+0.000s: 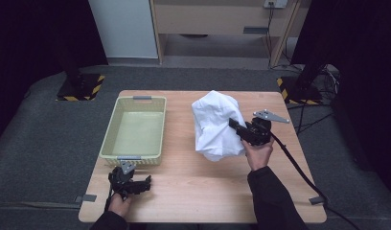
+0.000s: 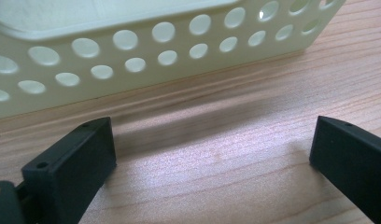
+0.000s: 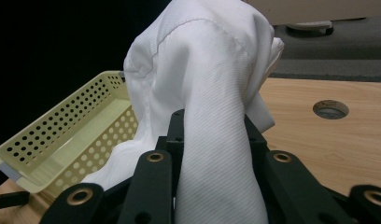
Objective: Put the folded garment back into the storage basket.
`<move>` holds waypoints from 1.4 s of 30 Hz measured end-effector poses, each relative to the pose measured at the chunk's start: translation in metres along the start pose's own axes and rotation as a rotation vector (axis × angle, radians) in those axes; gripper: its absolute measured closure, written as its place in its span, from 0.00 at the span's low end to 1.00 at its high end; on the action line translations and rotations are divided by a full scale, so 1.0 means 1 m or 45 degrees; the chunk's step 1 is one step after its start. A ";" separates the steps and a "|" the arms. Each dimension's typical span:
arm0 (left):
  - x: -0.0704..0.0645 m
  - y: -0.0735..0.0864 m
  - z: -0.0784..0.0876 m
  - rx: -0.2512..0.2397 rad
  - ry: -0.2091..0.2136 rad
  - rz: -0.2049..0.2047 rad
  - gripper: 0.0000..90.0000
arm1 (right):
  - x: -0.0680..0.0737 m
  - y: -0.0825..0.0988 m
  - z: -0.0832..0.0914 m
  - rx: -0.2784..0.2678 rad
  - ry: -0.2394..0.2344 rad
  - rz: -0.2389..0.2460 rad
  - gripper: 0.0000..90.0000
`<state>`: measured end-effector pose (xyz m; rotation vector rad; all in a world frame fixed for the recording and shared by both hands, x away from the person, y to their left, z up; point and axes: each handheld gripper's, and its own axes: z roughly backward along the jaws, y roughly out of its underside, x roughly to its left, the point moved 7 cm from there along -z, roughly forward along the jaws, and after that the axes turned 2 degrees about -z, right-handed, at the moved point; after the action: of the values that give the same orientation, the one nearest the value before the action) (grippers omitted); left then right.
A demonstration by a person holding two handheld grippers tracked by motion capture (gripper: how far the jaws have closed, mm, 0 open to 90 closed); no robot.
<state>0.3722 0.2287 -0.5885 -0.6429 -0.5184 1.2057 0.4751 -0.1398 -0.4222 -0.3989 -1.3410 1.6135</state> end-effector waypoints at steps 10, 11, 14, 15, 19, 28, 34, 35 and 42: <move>0.000 0.000 0.000 0.000 0.000 0.000 0.00 | 0.008 -0.004 -0.001 -0.004 -0.002 0.025 0.80; 0.000 0.000 0.000 0.000 0.000 0.000 0.00 | 0.008 -0.004 -0.001 -0.004 -0.003 0.024 0.80; 0.000 0.000 0.000 0.000 0.000 0.000 0.00 | 0.010 -0.005 -0.001 -0.007 -0.005 0.023 0.80; 0.000 0.000 0.000 0.000 0.001 -0.001 0.00 | 0.010 -0.005 -0.001 -0.008 -0.003 0.024 0.80; 0.000 0.000 0.000 0.000 0.003 -0.004 0.00 | 0.012 -0.007 -0.001 -0.017 -0.002 0.021 0.80; 0.000 0.000 0.000 0.000 0.003 -0.004 0.00 | 0.020 -0.015 -0.004 -0.041 -0.006 0.020 0.80; 0.000 0.000 0.000 0.000 0.003 -0.004 0.00 | 0.026 -0.020 -0.008 -0.050 -0.012 0.025 0.80; 0.000 0.000 0.000 0.000 0.003 -0.004 0.00 | 0.027 -0.020 -0.009 -0.050 -0.013 0.028 0.80; -0.001 0.000 0.000 0.000 0.004 -0.005 0.00 | 0.033 -0.029 -0.010 -0.078 -0.012 0.029 0.80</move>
<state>0.3720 0.2281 -0.5884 -0.6434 -0.5170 1.2007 0.4798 -0.1093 -0.3897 -0.4454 -1.3999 1.5978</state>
